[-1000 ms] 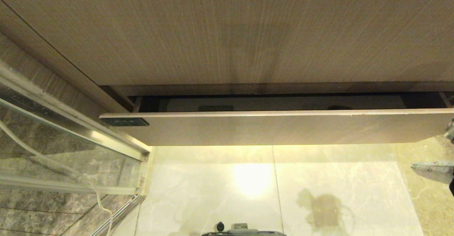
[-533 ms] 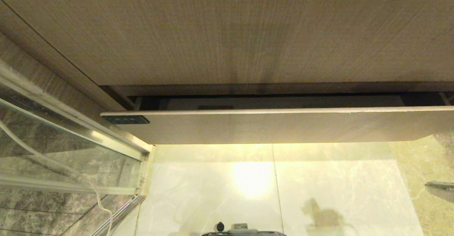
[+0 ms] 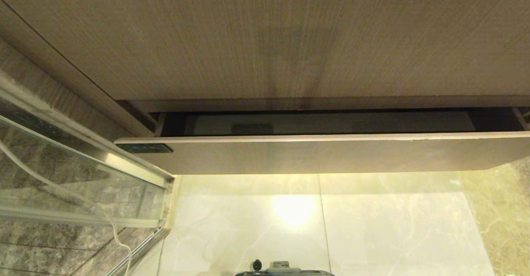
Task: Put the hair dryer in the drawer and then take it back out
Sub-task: Pull open the drawer
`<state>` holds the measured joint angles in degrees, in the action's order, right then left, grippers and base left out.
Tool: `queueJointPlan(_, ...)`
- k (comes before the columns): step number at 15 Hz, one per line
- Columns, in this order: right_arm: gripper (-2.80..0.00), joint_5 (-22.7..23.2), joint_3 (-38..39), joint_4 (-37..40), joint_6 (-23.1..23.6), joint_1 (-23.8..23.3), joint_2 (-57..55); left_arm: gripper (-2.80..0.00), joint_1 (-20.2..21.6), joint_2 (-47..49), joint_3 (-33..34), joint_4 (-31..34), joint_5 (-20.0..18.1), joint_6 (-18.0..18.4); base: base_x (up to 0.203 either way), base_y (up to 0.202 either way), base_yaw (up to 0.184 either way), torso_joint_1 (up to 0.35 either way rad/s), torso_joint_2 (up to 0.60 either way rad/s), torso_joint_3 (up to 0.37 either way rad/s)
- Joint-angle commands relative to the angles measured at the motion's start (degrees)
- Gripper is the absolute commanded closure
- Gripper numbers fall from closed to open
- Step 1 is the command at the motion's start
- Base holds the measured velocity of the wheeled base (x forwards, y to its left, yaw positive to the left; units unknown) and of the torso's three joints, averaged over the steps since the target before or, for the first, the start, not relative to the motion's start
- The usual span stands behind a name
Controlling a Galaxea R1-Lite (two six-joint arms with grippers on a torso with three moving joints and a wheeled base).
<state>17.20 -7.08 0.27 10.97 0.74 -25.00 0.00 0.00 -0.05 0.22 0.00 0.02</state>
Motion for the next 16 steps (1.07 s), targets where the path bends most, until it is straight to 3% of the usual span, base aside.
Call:
queueJointPlan(1, 0.00, -0.10, 4.36, -2.09, -0.08, -0.50, 7.25, 0.00, 0.00, -0.07, 0.04, 0.04, 0.00, -0.02, 0.000, 0.000, 0.000, 0.000, 0.00, 0.000)
queueJointPlan(3, 0.00, -0.57, 5.06, -3.30, -2.74, -0.96, 12.06, 0.00, 0.00, -0.09, -0.02, 0.04, 0.00, -0.02, 0.000, 0.000, 0.000, 0.000, 0.00, 0.000)
queueJointPlan(5, 0.00, -6.78, 5.99, -5.78, -3.56, -1.34, 13.51, 0.00, 0.00, -0.09, -0.01, 0.00, 0.00, -0.06, 0.000, 0.000, 0.000, 0.000, 0.00, 0.000)
queueJointPlan(8, 0.00, -8.79, 7.08, -8.97, -3.61, -1.35, 14.26, 0.00, 0.00, -0.01, -0.04, 0.04, 0.00, -0.02, 0.000, 0.000, 0.000, 0.000, 0.00, 0.000)
queueJointPlan(11, 0.00, -20.67, 7.13, -8.40, -3.10, -1.28, 14.89, 0.00, 0.00, -0.06, 0.05, -0.02, 0.00, -0.02, 0.000, 0.000, 0.000, 0.000, 0.00, 0.000)
queueJointPlan(12, 0.00, -20.75, 7.12, -6.65, -3.11, -1.19, 15.73, 0.00, 0.00, 0.00, -0.04, 0.04, 0.00, -0.02, 0.000, 0.000, 0.000, 0.000, 0.00, 0.000)
queueJointPlan(13, 0.00, -17.44, 7.10, -4.94, -2.96, -1.09, 17.44, 0.00, 0.00, -0.09, -0.03, -0.04, 0.00, -0.02, 0.000, 0.000, 0.000, 0.000, 0.00, 0.000)
queueJointPlan(16, 0.00, -16.67, 7.09, -4.04, -2.68, -0.75, 25.09, 0.00, 0.00, 0.00, 0.04, -0.03, 0.00, -0.08, 0.000, 0.000, 0.000, 0.000, 0.00, 0.000)
